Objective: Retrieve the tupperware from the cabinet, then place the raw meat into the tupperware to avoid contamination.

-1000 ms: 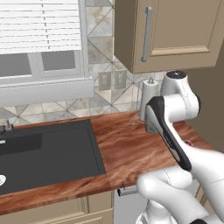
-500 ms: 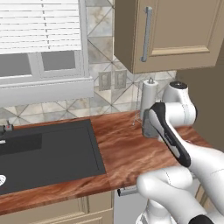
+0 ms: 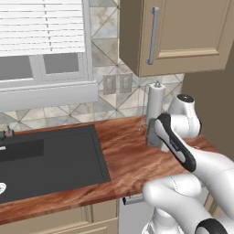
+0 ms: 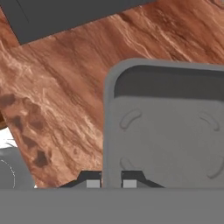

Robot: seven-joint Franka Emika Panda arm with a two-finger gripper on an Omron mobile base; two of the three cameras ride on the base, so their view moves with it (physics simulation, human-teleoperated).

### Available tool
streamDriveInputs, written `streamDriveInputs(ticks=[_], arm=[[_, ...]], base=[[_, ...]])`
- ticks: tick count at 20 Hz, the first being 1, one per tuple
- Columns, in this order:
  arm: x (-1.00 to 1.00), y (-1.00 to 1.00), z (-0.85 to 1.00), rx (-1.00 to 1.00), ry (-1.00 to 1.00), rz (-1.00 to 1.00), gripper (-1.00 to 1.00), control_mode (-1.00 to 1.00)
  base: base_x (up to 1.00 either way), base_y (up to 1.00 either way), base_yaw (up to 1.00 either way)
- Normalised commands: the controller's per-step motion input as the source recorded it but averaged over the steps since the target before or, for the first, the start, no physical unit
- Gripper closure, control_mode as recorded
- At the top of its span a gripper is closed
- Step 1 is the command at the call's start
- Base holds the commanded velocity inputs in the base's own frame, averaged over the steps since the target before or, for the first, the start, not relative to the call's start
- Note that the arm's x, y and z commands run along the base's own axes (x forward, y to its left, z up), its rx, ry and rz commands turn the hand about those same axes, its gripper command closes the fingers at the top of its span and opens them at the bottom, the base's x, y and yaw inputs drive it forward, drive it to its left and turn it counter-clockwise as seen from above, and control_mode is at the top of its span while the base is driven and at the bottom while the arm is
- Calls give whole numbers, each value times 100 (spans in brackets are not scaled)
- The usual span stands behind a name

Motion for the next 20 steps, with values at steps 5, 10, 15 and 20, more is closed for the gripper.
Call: streamDriveInputs(ticks=[5,10,15,20], arm=[[12,2,-25,2,1,-11,100,-100],[2,3,-26,2,3,-15,100,-100],[0,0,-40,5,4,-15,100,-100],[0,-7,-45,4,10,-21,100,-100]], base=[[0,0,0],[0,0,0],[0,0,0],[0,0,0]])
